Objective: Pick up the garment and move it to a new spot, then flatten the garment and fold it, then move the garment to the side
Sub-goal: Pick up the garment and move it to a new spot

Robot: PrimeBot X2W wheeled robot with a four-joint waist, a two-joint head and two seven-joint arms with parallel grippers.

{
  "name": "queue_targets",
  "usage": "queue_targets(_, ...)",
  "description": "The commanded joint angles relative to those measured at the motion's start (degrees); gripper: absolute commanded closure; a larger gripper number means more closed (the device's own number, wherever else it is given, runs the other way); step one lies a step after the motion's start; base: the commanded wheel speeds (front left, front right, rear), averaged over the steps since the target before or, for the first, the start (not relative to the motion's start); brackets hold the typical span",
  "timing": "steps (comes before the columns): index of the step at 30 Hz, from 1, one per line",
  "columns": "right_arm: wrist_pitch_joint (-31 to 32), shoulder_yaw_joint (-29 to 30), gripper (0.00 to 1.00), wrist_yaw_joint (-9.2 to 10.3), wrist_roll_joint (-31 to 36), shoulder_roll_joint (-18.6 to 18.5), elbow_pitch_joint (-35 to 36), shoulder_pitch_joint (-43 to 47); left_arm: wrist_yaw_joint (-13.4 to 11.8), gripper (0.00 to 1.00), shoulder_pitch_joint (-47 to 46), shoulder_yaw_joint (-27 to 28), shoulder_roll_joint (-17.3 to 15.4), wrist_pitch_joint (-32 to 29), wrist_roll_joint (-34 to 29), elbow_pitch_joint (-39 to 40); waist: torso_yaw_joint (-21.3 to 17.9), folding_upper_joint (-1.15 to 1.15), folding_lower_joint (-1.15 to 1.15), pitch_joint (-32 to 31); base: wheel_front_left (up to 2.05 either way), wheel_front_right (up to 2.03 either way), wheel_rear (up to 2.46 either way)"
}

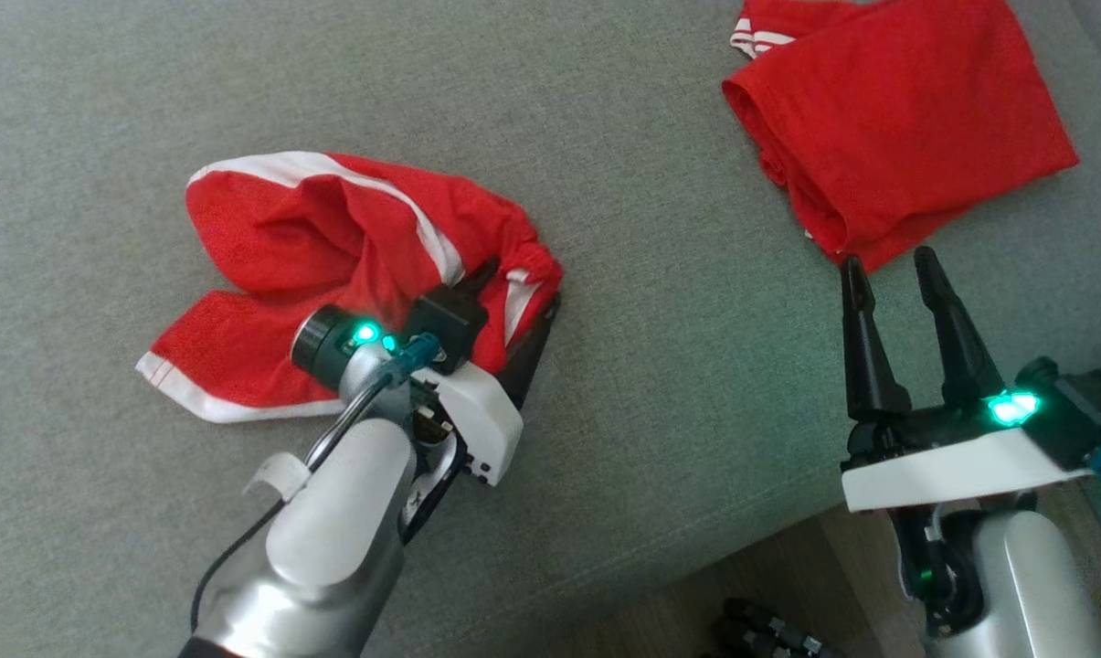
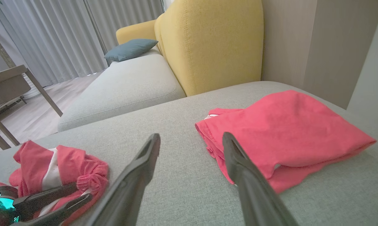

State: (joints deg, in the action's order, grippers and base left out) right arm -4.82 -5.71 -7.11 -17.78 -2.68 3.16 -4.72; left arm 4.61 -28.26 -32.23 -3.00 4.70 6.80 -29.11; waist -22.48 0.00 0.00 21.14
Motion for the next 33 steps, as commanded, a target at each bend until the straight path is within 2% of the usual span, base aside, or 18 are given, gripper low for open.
queue_targets(1,-0.63,-1.15,0.0,-0.37,-0.37,-0.21,1.43,-1.25,0.1,0.0,-1.67,0.91,-0.14,0.61,-0.24,0.74,0.32,0.0,0.0,0.08,0.0,0.0,0.0)
queue_targets(8,-0.61,-1.02,0.0,-0.37,0.65,-0.21,0.53,-1.63,-0.35,0.0,-1.01,-1.49,-0.1,4.94,-1.38,4.08,2.47,0.0,0.0,-2.15,0.0,0.0,0.0)
queue_targets(15,0.55,-0.77,0.0,-0.37,2.15,-0.21,0.56,-1.02,-2.62,0.0,2.14,-0.73,-0.66,7.24,-0.63,10.42,4.9,0.0,0.0,-5.79,0.0,0.0,0.0)
queue_targets(22,2.52,0.49,0.0,-0.37,3.73,-0.2,1.86,0.75,-7.45,0.0,7.23,3.68,-3.16,7.72,1.33,17.37,8.31,0.0,0.0,-9.67,0.0,0.0,0.0)
queue_targets(29,4.25,2.14,0.0,-0.37,4.66,-0.2,3.29,2.95,-13.05,0.0,12.35,10.46,-6.53,7.74,3.7,21.9,12.15,0.0,0.0,-12.24,0.0,0.0,0.0)
queue_targets(33,5.1,2.74,0.0,-0.37,5.14,-0.2,3.9,3.95,-15.2,0.0,15.18,13.74,-8.6,7.8,4.8,23.49,14.12,0.0,0.0,-13.38,0.0,0.0,0.0)
